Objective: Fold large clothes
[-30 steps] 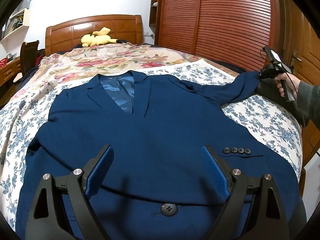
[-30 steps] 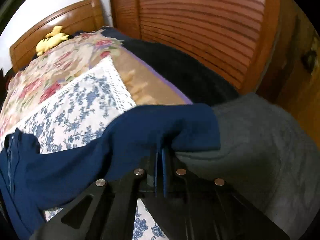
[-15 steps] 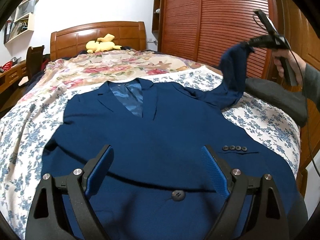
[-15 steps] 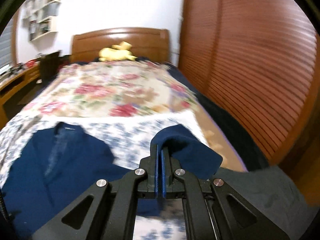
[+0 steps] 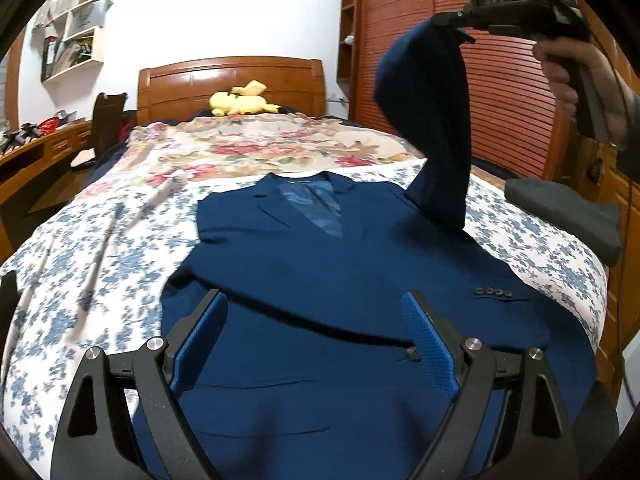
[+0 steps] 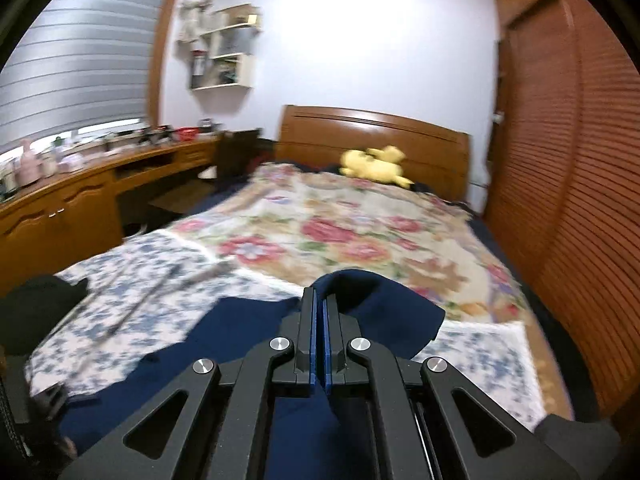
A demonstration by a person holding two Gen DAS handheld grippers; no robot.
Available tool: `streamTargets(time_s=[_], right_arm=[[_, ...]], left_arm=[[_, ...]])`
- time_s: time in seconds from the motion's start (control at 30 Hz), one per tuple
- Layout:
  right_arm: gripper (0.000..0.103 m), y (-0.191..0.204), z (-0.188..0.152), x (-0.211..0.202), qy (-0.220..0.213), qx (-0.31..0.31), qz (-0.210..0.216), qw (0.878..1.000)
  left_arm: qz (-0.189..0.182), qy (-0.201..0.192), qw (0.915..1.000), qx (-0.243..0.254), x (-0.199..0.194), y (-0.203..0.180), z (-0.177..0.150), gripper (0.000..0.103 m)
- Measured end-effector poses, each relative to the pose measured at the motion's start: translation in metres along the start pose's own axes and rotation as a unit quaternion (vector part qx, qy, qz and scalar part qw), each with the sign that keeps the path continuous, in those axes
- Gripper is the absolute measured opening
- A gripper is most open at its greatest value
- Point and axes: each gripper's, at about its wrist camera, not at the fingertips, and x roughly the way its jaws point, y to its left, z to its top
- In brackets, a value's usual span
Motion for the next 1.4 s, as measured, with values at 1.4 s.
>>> streamTargets(time_s=[1.4], right_arm=[[0.036,0.018,-0.092,0.058,0.194,0.033,0.108,0.975]], left_arm=[[0.027,0.002,0.9994,-0.021,-0.009,0.036,-0.01,0.089]])
